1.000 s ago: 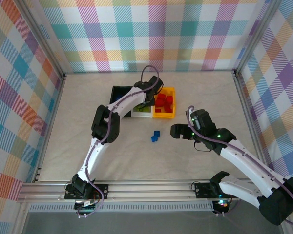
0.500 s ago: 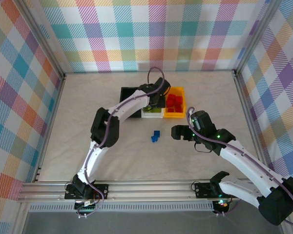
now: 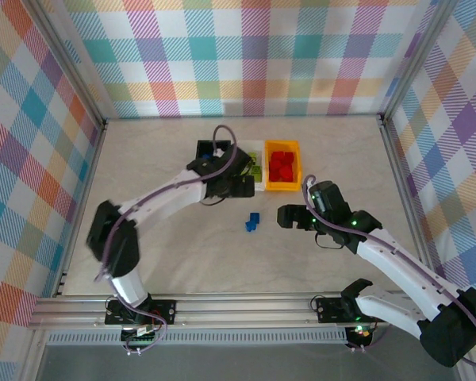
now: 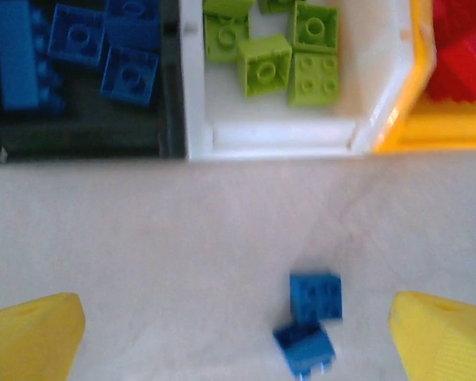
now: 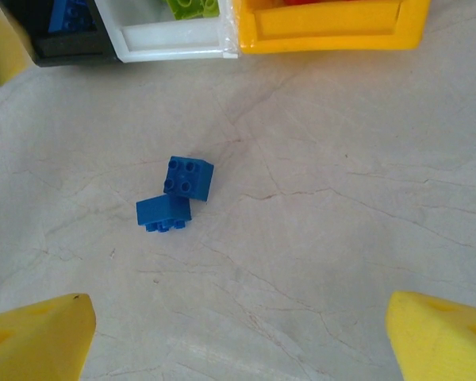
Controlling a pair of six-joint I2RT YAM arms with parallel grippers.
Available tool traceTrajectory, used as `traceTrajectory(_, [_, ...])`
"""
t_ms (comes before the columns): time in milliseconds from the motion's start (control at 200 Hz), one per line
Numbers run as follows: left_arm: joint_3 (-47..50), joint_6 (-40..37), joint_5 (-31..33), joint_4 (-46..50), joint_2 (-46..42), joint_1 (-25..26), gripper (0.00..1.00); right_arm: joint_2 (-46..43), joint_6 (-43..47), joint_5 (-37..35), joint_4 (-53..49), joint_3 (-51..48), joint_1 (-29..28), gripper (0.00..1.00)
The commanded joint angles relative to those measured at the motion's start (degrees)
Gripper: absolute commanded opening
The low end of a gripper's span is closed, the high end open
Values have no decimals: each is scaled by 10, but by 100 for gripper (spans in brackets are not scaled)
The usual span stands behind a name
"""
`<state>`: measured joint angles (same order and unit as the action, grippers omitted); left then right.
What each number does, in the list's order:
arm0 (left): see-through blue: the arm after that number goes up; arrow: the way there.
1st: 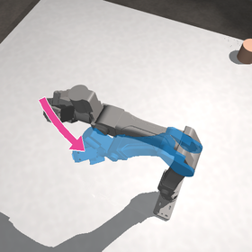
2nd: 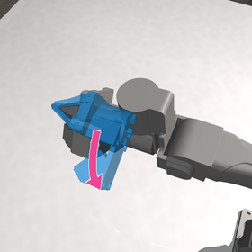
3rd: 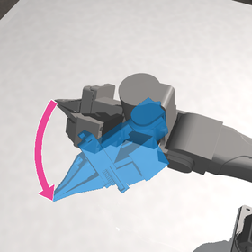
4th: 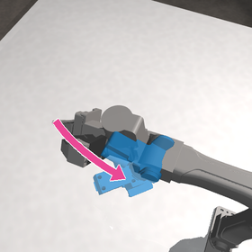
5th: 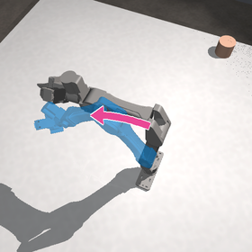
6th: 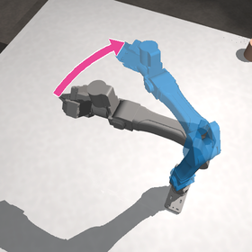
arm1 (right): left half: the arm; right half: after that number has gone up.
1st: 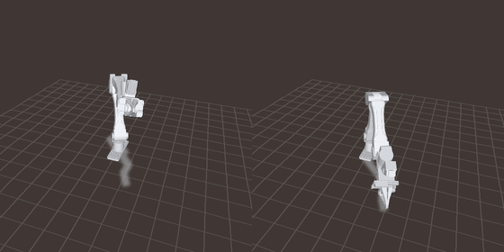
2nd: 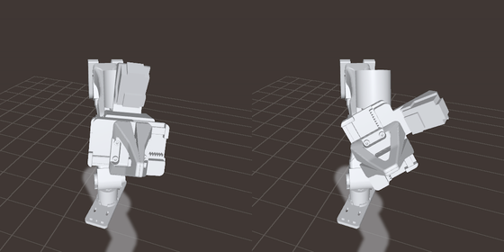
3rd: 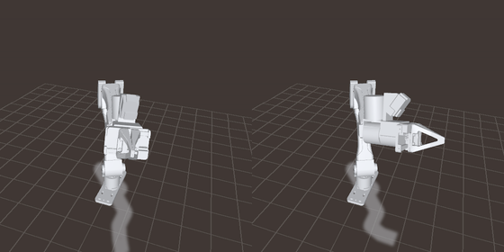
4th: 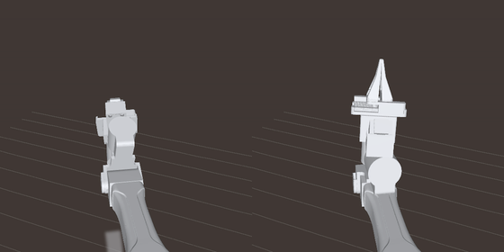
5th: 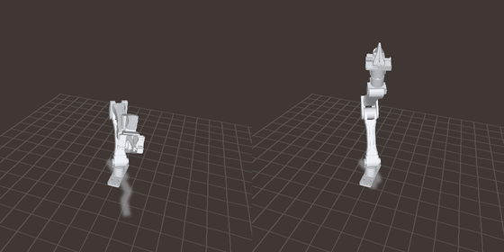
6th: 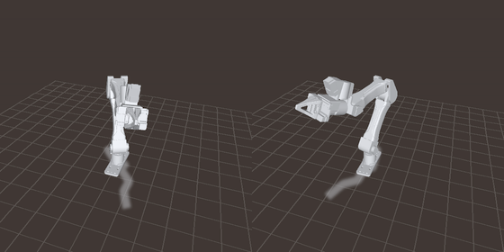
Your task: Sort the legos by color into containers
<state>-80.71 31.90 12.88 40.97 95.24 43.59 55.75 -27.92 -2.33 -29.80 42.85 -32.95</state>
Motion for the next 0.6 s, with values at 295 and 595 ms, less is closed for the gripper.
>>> traceTrajectory(295, [198,67,6,-31,-184,12,94,32,-1,48,25,-5,3,83])
traceTrajectory(595, [250,88,52,-16,-223,12,99,74,-10,96,49,-18,-7,65])
